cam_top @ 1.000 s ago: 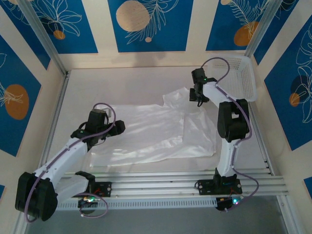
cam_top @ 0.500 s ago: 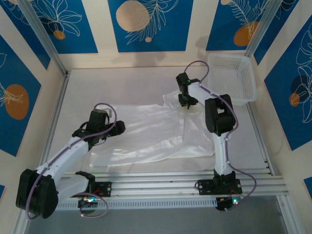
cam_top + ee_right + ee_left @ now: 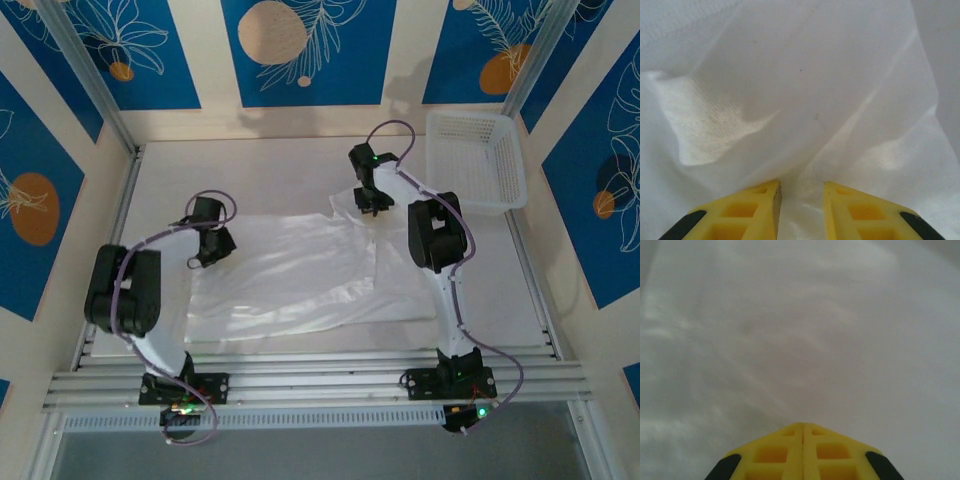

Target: Fold the inside-out t-shirt

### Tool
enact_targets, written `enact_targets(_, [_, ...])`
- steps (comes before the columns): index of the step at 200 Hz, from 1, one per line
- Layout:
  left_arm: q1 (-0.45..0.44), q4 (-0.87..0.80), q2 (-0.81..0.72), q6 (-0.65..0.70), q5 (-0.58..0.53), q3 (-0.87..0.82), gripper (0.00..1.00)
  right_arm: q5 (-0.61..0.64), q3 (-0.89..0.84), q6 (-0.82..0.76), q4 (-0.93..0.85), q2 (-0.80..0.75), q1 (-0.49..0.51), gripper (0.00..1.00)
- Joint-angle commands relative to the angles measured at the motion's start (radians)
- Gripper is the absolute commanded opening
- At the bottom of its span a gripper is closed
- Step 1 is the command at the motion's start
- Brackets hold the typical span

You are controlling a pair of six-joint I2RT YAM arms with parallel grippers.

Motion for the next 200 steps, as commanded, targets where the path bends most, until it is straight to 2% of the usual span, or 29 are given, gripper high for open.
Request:
enact_targets(1, [0.052,-0.024,0.062,-0.004,0.02,0.038,0.03,-0.049,0.026,0.037,-0.062,0.008,0.01,0.28])
enact_targets(46, [0.176,-0.018,0.125,0.023,0.01,0.093,0.04,-0.13,-0.037,0.08,-0.06,-0.052,0.018,0.29])
enact_targets(72, [0.242,0.031,0.161,0.037,0.072,0.119,0.03,-0.218,-0.089,0.102,-0.011,-0.113,0.017,0.31])
enact_targets(90, [0.26,0.064,0.166,0.05,0.116,0.132,0.04,-0.233,-0.083,0.106,-0.005,-0.151,0.015,0.32])
enact_targets(104, [0.258,0.093,0.136,0.072,0.158,0.122,0.1,-0.189,-0.104,0.101,0.027,-0.197,0.009,0.36])
enact_targets(120, [0.255,0.122,0.07,0.071,0.205,0.088,0.22,-0.11,-0.151,0.099,0.08,-0.246,-0.02,0.42])
enact_targets(144, [0.232,0.113,-0.07,0.077,0.192,0.035,0.38,-0.056,-0.169,0.072,0.052,-0.25,-0.069,0.46])
enact_targets(162, [0.213,0.075,-0.167,0.083,0.157,0.006,0.43,-0.039,-0.193,0.072,0.019,-0.241,-0.092,0.48])
enact_targets(200, [0.183,0.035,-0.306,0.092,0.101,-0.042,0.48,-0.14,-0.281,0.078,0.057,-0.25,-0.131,0.53])
